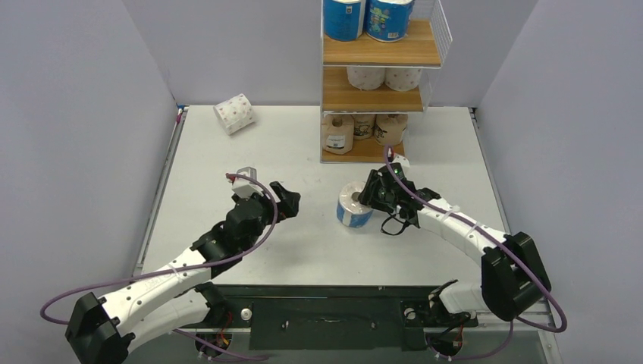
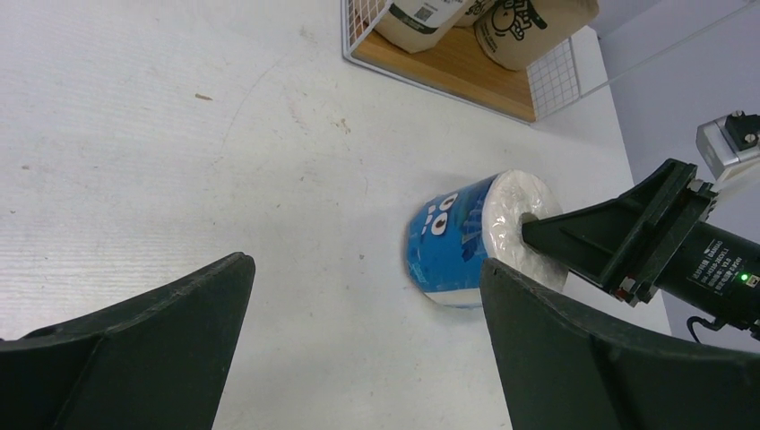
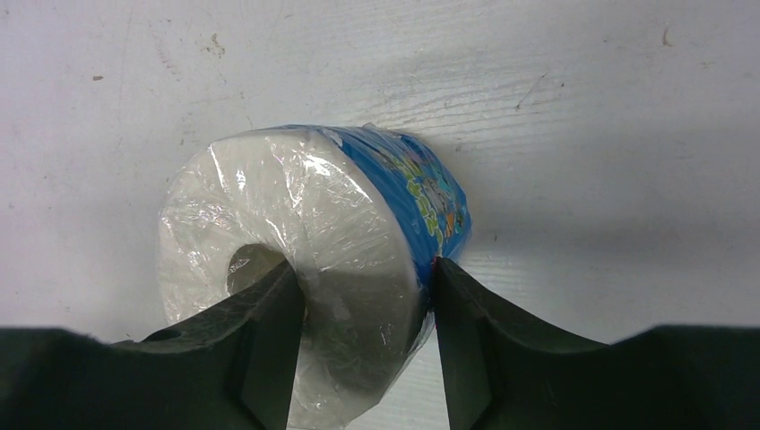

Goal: Place and organize the paper towels onto the shelf
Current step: Pick up the paper towel from the center of the board.

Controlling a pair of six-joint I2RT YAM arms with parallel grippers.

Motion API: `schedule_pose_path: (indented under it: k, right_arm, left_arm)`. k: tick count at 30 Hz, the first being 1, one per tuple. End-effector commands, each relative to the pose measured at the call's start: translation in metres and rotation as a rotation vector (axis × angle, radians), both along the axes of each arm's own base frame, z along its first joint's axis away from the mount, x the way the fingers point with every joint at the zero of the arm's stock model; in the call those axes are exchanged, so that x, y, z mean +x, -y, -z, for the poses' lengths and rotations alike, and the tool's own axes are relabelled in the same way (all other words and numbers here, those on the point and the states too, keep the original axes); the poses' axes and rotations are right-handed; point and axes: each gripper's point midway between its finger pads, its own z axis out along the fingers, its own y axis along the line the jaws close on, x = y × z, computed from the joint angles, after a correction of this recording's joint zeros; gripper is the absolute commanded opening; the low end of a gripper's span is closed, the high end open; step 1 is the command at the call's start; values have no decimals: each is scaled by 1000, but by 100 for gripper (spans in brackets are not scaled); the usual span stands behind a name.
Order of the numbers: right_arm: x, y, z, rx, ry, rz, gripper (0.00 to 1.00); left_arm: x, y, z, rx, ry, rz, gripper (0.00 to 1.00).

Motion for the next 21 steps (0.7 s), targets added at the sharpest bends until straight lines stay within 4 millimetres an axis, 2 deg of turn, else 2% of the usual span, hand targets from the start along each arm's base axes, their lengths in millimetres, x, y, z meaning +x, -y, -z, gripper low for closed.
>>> schedule_pose_path:
  k: [1,4,5,6,8,11,14,18,20,21]
  right_arm:
    - [21,6,-69,70,163,37,37]
    - [24,11,-97,79,208,40,37]
    - [25,14,-112,89,232,47,37]
    - [25,16,-118,85,236,47,37]
    - [29,21,-151,104,294,61,36]
    - [29,26,-185,118,353,74,36]
    - [28,31,-219,138,418,93,36]
    - [24,38,-253,160,485,119,36]
    - [24,41,-270,174,517,135,36]
    - [23,43,-281,184,537,144,36]
  left_arm:
    - [8,-5,-34,-47,109,-35,97]
    - [12,-3,-53,-58,159,-34,97]
    - [15,-2,-60,-65,173,-36,97]
    - [17,0,-65,-66,185,-34,97]
    - [22,4,-78,-76,212,-33,97]
    - [29,15,-103,-101,254,-10,97]
    - [36,25,-117,-121,271,5,96]
    - [47,31,-146,-151,343,-15,96]
    - [55,30,-170,-160,404,-42,97]
    - [59,32,-175,-152,421,-48,97]
